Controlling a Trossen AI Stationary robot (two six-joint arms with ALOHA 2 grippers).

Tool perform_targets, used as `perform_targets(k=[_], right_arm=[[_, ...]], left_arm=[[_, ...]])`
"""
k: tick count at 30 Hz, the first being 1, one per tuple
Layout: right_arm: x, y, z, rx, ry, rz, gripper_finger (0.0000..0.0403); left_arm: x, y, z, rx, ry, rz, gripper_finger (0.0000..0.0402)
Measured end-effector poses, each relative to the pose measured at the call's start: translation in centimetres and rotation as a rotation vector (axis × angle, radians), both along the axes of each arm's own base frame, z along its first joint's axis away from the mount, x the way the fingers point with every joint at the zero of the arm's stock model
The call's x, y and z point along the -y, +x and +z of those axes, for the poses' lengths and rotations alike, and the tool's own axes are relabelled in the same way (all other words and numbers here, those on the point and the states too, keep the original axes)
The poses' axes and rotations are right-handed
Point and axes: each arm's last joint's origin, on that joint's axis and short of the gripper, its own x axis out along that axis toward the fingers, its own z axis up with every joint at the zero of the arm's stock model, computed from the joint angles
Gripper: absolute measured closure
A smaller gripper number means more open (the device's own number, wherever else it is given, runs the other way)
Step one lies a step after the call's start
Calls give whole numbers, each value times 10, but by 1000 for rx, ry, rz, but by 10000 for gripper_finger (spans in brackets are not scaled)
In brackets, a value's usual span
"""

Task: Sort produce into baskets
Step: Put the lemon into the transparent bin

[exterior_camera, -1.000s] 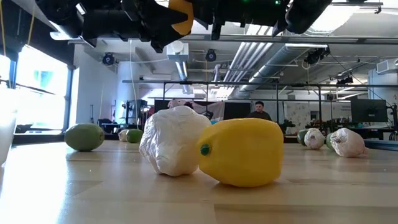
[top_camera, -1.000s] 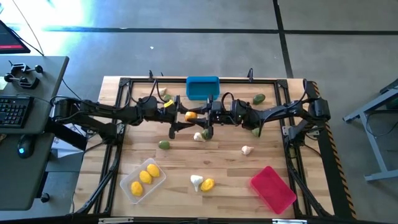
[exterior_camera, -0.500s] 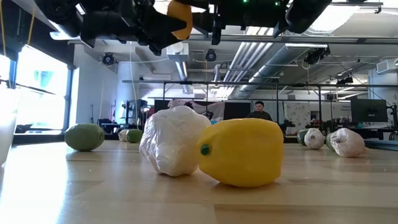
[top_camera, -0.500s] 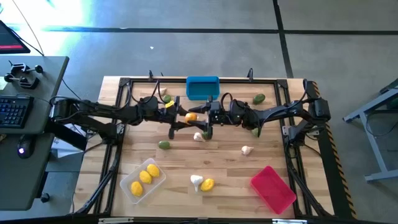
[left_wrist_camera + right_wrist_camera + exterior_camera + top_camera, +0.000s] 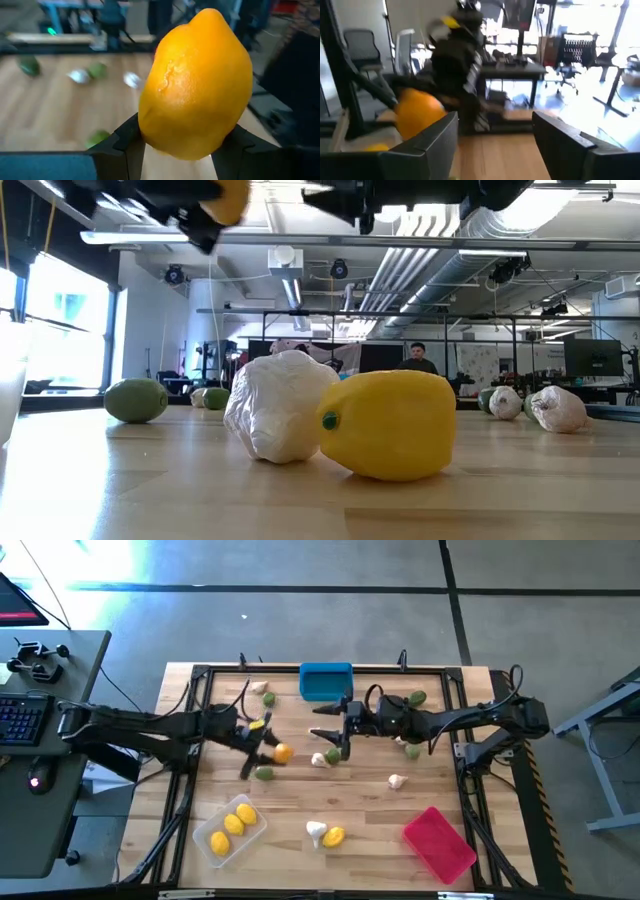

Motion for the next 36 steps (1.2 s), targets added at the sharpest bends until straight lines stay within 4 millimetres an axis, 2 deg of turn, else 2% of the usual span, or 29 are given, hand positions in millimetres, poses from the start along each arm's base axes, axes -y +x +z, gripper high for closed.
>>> perform_targets(k=[4, 9, 14, 20, 27, 36], right_arm=[[0, 0, -9, -95, 7, -26, 193], [-1, -1, -17, -172, 4, -46, 245], [-1, -2, -20, -209, 0, -49, 300], [-1, -2, -21, -219, -5, -49, 347], [-1, -3, -23, -239, -9, -48, 374], [-1, -3, -25, -260, -9, -48, 378]], left_arm=[[24, -16, 8, -155, -45, -45, 247], [54, -36, 7, -453, -52, -84, 247], [85, -53, -1, -652, -44, -179, 247], [111, -66, -22, -901, -7, -174, 247], [140, -70, -48, -1056, 96, -203, 247], [154, -69, -70, -1170, 156, -183, 247]])
